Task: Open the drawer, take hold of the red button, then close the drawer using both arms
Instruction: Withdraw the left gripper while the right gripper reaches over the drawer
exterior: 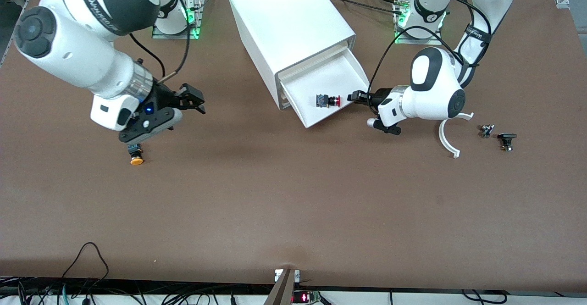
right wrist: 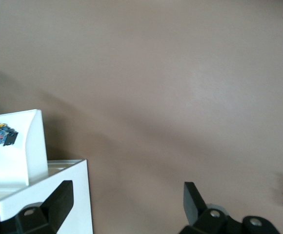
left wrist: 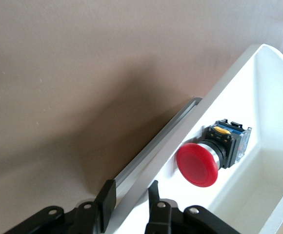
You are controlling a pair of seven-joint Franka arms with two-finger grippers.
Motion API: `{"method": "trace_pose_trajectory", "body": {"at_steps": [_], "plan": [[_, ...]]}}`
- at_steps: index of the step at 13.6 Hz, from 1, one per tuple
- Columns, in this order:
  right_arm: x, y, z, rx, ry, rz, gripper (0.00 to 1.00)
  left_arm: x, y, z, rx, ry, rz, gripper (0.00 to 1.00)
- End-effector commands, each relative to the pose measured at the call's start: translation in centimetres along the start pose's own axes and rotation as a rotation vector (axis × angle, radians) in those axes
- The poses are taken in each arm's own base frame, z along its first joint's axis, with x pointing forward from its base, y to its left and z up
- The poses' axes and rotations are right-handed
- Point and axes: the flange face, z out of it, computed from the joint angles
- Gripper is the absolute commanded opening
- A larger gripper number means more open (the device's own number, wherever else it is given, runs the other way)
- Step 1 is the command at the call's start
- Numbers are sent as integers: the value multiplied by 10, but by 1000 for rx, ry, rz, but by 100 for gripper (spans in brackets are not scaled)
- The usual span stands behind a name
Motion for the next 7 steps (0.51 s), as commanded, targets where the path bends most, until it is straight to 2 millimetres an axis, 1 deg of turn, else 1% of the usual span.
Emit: {"method": "trace_pose_trajectory", "body": {"at_steps": [1, 2, 3, 4, 5, 6, 7], "plan": [[15, -40, -1, 28, 15, -143, 100, 4, -12, -19, 56, 69, -12, 100], [24, -53, 4, 33, 22, -194, 100, 3, -7, -37, 65, 105, -6, 100], [32, -72, 12, 41, 24, -277, 100, 2, -4, -55, 79, 136, 2, 100], [38, -94, 21, 49, 23, -376, 100, -1, -3, -72, 115, 163, 18, 100], [42, -113, 33, 54, 16, -450, 100, -3, -4, -94, 161, 199, 39, 100], [44, -137, 45, 59, 10, -515, 100, -5, -5, -118, 229, 232, 65, 100], [47, -156, 55, 60, 20, -579, 100, -7, -20, -151, 298, 267, 63, 100]]}}
